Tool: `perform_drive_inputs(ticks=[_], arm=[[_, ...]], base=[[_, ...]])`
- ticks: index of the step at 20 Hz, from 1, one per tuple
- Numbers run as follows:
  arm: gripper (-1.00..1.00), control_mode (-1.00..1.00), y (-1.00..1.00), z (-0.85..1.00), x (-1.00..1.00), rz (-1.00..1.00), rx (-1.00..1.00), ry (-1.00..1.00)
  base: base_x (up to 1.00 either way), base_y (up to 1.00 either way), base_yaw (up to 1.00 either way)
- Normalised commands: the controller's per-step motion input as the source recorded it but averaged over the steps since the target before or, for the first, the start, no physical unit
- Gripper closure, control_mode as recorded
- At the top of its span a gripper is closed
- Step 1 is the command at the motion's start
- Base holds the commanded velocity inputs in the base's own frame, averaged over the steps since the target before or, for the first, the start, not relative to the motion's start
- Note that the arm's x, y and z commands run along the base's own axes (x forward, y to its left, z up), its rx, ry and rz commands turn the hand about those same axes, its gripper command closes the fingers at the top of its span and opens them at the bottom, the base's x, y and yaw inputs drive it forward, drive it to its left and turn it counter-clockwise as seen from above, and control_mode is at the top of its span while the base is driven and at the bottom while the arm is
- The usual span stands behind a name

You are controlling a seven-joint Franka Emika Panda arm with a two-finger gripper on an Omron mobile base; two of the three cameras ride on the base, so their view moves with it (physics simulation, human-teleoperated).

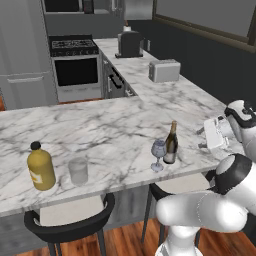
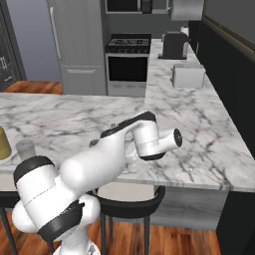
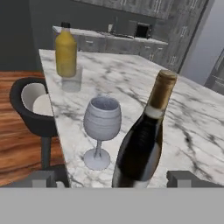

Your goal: There is a wine glass and glass cup on the dining counter. Place the wine bottle next to the wine glass and the juice bottle next to the glass cup.

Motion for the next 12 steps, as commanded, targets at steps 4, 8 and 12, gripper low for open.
perform_drive_inputs(ticks=[4, 8, 12], arm=[[-1.0, -1.0, 0.22, 0.1, -0.29, -0.4, -0.11, 0.0], [-1.0, -1.0, 0.22, 0.12, -0.34, -0.4, -0.14, 0.0], [-1.0, -1.0, 0.21, 0.23, -0.31, -0.31, -0.11, 0.05]], base=[[0.0, 0.0, 0.0], [0.0, 0.0, 0.0], [0.0, 0.0, 0.0]])
